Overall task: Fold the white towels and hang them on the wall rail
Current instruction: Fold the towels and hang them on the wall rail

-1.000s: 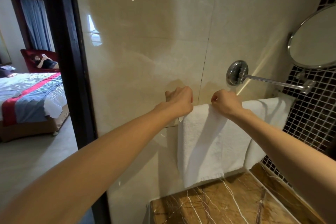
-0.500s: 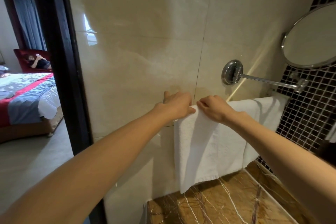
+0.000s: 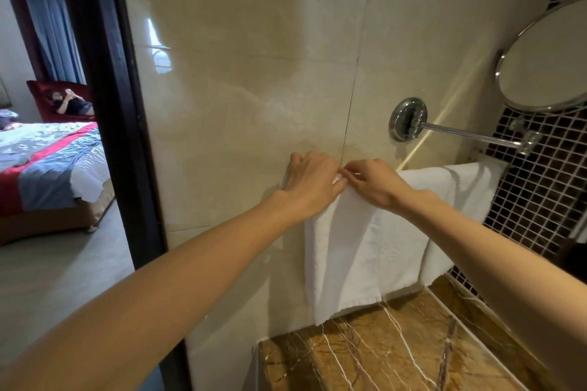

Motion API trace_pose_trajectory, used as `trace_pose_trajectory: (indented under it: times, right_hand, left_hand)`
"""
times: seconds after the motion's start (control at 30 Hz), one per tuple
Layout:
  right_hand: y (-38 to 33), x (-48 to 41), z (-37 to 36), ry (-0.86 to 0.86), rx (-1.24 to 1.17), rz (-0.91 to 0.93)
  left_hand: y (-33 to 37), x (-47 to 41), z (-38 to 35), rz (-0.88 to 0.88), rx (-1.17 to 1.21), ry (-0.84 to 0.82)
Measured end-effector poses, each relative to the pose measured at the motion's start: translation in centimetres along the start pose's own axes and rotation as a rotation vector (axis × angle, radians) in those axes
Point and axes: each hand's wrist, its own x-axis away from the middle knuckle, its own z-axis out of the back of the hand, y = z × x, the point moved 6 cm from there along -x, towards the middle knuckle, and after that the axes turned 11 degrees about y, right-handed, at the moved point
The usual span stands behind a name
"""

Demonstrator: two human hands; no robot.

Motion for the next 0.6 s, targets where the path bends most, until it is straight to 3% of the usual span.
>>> trace_pose_trajectory:
  times: [0.17,0.27,0.4,0.5,0.6]
  right_hand:
    - [-0.8,0.9,0.1,-0.001,-0.051,0.078]
    - [-1.0,1.4,-0.1,0.000,-0.013,0.097]
    - [-1.7,1.6,0.0,-0.003,-0.023,0.105]
    - [-2.0,1.4,-0.4,-0.050,-0.037,0.078]
    - [-2.1,1.2,-1.1,-0.076,-0.018,0.064]
  left_hand:
    - [0.3,3.2,1.9,0.067,0.375,0.273]
    - [0.4,6.7,2.1,0.070,0.490,0.339]
    - [-0.9,11.8,-1.7,0.256,0.611,0.223]
    - [-2.5,15.1,-6.6,0.531,0.613,0.063]
    - [-3.7,17.5,-11.3,0.682,0.573,-0.123]
